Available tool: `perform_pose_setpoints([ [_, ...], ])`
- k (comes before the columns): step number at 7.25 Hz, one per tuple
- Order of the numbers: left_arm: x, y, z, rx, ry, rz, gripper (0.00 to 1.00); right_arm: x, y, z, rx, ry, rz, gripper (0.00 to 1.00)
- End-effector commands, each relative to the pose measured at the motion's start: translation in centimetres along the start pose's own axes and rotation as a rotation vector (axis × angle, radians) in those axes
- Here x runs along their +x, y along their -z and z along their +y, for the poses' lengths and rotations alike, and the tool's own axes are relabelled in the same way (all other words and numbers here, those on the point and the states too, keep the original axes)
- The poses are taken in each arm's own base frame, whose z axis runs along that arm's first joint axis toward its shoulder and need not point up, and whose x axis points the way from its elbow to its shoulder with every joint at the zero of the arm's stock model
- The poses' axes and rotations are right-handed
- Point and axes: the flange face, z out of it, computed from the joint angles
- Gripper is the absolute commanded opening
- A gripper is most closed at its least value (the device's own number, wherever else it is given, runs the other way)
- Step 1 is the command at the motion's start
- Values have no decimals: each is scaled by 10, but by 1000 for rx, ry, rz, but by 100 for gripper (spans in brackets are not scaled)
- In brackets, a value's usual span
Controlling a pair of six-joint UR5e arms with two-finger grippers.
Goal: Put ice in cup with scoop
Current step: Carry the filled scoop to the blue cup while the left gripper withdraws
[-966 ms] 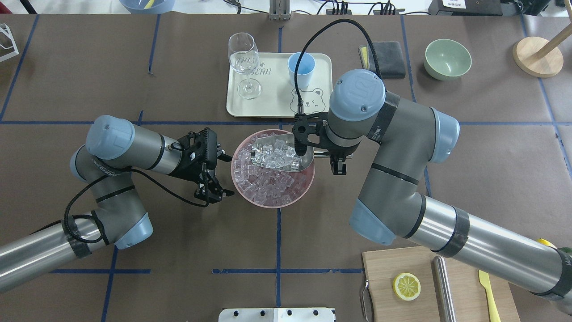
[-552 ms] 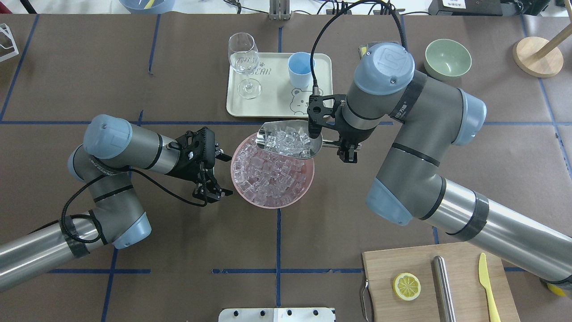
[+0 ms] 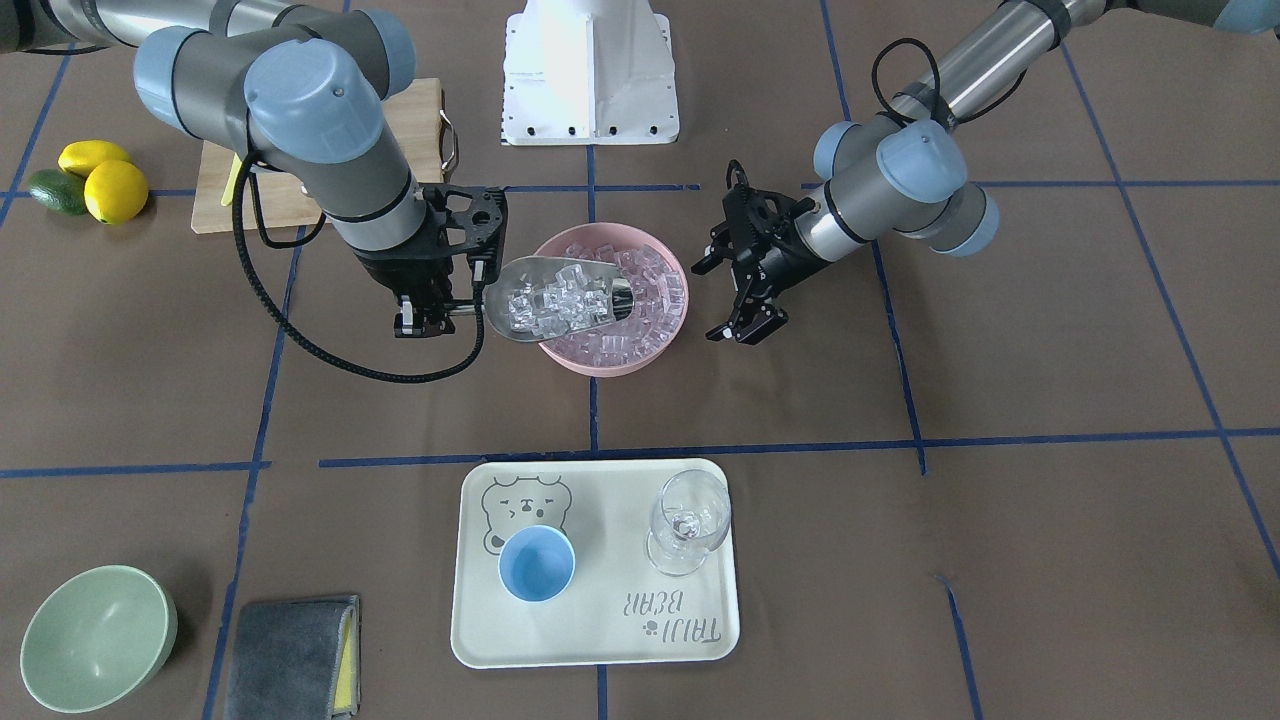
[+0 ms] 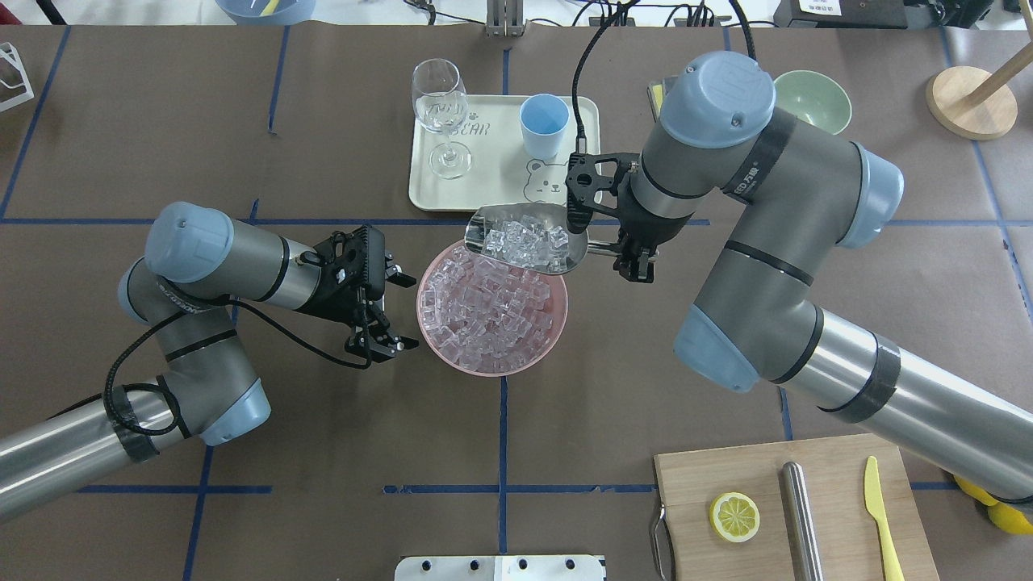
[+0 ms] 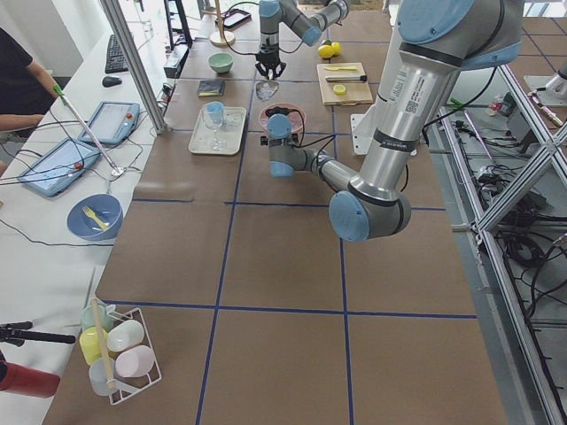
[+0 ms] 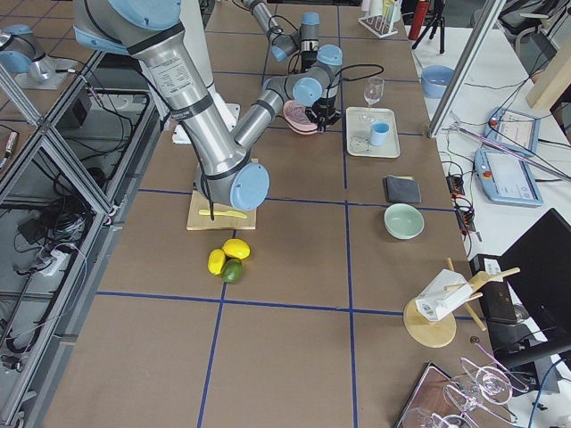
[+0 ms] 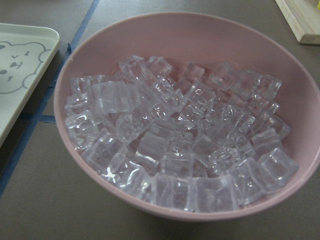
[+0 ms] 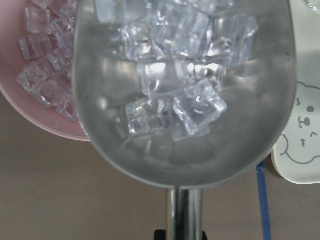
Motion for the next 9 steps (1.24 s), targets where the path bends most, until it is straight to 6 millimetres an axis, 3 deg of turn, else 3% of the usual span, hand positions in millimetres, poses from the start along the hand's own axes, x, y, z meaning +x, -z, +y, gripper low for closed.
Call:
perform_pose_setpoints([
  [1, -35, 47, 19, -23, 33, -91, 100, 18, 41, 17, 8, -86, 24, 0],
  [2, -61, 77, 31, -41, 99, -155, 100, 27, 56, 23, -19, -188, 32, 0],
  [4, -103, 137, 70, -77, 234, -274, 100, 45, 68, 40, -57, -325, 53, 0],
  [6, -134, 173, 94, -161, 335, -350, 100, 62, 77, 36, -144, -414, 71, 0],
  [7, -145, 183, 102, -202, 382, -372, 100, 78, 68, 29, -183, -435, 80, 0],
  [8, -156, 209, 114, -224, 430, -403, 100, 97, 56, 27, -216, -463, 73, 0],
  [9, -154, 239, 133, -226, 461, -423, 100, 111, 49, 22, -237, -480, 68, 0],
])
